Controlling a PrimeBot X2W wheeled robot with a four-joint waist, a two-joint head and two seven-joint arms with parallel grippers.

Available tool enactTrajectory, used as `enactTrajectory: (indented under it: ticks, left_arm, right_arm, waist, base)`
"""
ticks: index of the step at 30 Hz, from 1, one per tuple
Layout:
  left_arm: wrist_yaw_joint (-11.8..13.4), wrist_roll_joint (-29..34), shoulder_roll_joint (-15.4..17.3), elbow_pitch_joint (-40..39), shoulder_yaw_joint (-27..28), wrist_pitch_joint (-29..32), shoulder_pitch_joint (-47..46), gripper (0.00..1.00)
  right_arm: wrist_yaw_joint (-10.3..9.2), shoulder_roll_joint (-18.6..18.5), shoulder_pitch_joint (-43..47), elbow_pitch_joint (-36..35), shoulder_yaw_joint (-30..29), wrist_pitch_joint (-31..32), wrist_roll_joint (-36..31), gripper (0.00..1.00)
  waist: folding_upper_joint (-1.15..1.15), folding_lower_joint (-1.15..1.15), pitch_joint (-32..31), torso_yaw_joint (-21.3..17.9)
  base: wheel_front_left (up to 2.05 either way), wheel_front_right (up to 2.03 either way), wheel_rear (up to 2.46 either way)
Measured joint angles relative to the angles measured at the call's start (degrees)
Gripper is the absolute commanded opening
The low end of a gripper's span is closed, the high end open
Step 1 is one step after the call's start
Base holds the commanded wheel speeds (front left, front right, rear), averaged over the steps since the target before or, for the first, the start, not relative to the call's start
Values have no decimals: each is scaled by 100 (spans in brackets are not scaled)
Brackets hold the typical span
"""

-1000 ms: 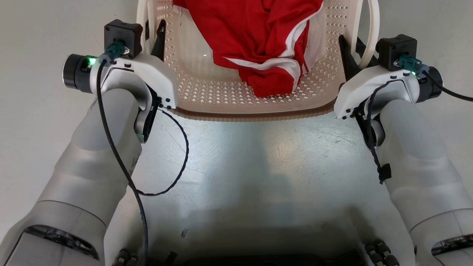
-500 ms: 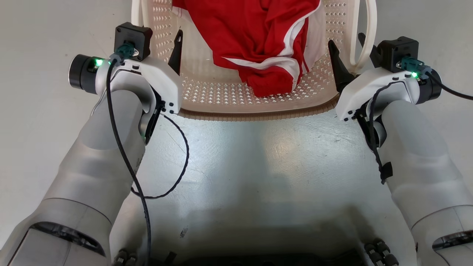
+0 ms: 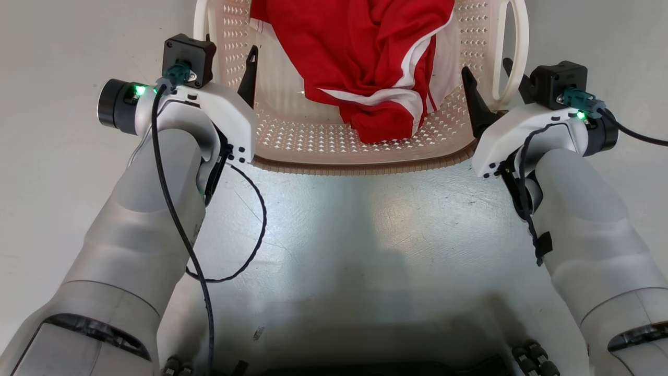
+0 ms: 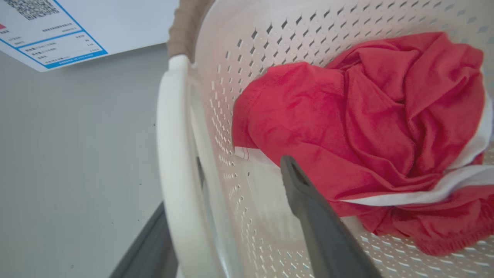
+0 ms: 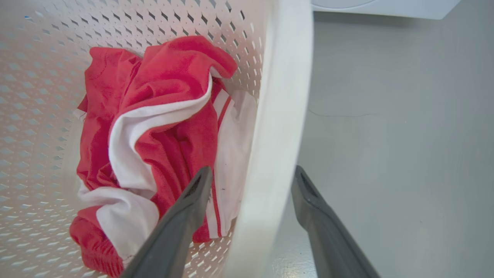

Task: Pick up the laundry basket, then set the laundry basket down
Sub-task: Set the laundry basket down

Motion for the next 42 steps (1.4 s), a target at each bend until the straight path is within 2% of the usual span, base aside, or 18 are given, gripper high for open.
enactTrajectory:
  ticks: [25, 33, 42]
  left_arm:
    - [31, 111, 84, 60, 335, 0, 38, 100]
    - [222, 112, 125, -412, 692, 0, 486, 100]
    - [246, 210, 122, -1198, 1053, 0, 1346, 100]
  right_arm:
    - [0, 1, -230, 214, 260, -235, 409, 100]
    - [0, 1, -93, -400, 115, -237, 430, 100]
    - [0, 14, 845, -1210, -285, -237, 197, 100]
  waist:
    - [0, 0, -490, -121]
    - [0, 0, -861, -227]
    - [0, 0, -1608, -297]
  base:
    - [0, 0, 0]
    - [0, 0, 0]
    - [0, 0, 0]
